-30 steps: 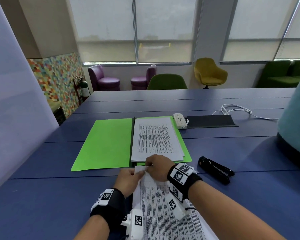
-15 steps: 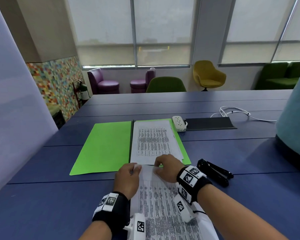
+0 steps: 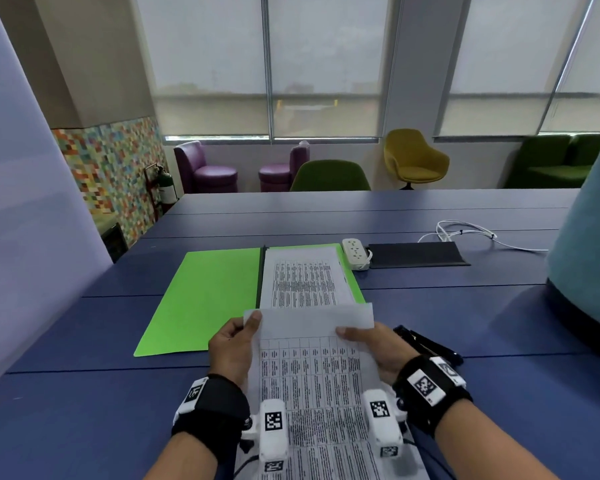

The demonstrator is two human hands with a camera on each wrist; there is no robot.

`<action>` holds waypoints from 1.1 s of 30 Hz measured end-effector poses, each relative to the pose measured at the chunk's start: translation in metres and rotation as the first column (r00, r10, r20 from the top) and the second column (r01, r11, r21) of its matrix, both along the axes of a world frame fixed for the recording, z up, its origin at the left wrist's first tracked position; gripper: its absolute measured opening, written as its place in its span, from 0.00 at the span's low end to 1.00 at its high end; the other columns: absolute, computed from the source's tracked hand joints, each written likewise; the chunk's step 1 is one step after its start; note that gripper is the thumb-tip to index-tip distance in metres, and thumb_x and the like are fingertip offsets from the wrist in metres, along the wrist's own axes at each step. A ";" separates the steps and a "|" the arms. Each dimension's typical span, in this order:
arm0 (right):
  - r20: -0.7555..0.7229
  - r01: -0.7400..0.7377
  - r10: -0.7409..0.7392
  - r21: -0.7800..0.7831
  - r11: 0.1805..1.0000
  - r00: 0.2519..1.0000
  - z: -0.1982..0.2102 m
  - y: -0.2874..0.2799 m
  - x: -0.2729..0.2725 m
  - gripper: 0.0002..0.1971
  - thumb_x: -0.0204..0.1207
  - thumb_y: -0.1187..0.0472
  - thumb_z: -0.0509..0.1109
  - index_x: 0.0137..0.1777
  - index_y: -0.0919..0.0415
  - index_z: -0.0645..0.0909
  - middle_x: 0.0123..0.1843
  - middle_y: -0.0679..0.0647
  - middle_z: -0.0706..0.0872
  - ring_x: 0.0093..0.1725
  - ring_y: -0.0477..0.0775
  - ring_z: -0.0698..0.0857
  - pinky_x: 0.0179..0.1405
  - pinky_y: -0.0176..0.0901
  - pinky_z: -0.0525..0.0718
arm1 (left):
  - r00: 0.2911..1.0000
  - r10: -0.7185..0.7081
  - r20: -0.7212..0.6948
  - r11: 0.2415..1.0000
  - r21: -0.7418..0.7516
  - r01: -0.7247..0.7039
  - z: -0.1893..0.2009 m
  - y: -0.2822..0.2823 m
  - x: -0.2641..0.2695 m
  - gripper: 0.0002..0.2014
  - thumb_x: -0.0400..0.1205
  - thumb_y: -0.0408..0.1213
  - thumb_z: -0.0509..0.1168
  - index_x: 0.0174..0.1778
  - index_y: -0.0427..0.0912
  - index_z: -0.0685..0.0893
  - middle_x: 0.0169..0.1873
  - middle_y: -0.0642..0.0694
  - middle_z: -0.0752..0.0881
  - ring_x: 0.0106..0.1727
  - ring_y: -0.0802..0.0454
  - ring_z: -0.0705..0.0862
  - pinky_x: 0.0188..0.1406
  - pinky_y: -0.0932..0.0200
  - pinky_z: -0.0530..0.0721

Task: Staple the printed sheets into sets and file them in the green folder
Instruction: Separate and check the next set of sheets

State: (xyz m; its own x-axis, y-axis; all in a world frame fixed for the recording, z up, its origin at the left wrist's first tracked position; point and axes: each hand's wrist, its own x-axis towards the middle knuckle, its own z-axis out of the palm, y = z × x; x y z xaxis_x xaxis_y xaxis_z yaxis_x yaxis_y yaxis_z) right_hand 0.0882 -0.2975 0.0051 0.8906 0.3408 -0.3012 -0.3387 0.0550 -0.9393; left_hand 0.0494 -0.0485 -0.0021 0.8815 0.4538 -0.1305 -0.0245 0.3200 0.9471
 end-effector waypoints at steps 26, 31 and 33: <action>0.112 0.046 0.011 -0.494 0.868 0.994 0.011 0.003 -0.011 0.16 0.76 0.60 0.77 0.60 0.68 0.86 0.57 0.63 0.92 0.59 0.62 0.90 0.67 0.59 0.84 | 0.915 -0.310 -0.259 0.912 0.191 0.363 -0.012 -0.007 -0.012 0.47 0.60 0.62 0.80 0.70 0.35 0.79 0.65 0.42 0.86 0.65 0.43 0.83 0.74 0.43 0.75; 0.376 0.229 -0.119 -0.263 0.937 0.919 0.084 0.006 -0.014 0.19 0.78 0.55 0.75 0.60 0.70 0.84 0.59 0.70 0.88 0.59 0.65 0.88 0.59 0.58 0.87 | 0.954 -0.300 0.017 0.928 0.239 0.287 0.079 -0.011 -0.007 0.25 0.65 0.55 0.80 0.52 0.44 0.89 0.54 0.45 0.91 0.58 0.47 0.88 0.68 0.48 0.79; 0.478 0.286 -0.183 -0.153 0.946 0.859 0.122 0.006 -0.015 0.21 0.76 0.55 0.77 0.62 0.70 0.83 0.58 0.67 0.89 0.58 0.58 0.89 0.48 0.37 0.87 | 0.944 -0.291 0.157 0.937 0.248 0.247 0.115 -0.013 -0.004 0.23 0.64 0.50 0.83 0.49 0.41 0.90 0.47 0.48 0.94 0.55 0.49 0.91 0.67 0.40 0.81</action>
State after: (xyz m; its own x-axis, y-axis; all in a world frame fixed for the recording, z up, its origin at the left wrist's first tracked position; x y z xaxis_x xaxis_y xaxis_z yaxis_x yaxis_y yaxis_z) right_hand 0.0729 -0.2915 0.1271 0.9905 0.0788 0.1126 0.1227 -0.1381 -0.9828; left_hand 0.0451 -0.0615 0.1129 0.9728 0.1942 0.1265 -0.1518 0.1216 0.9809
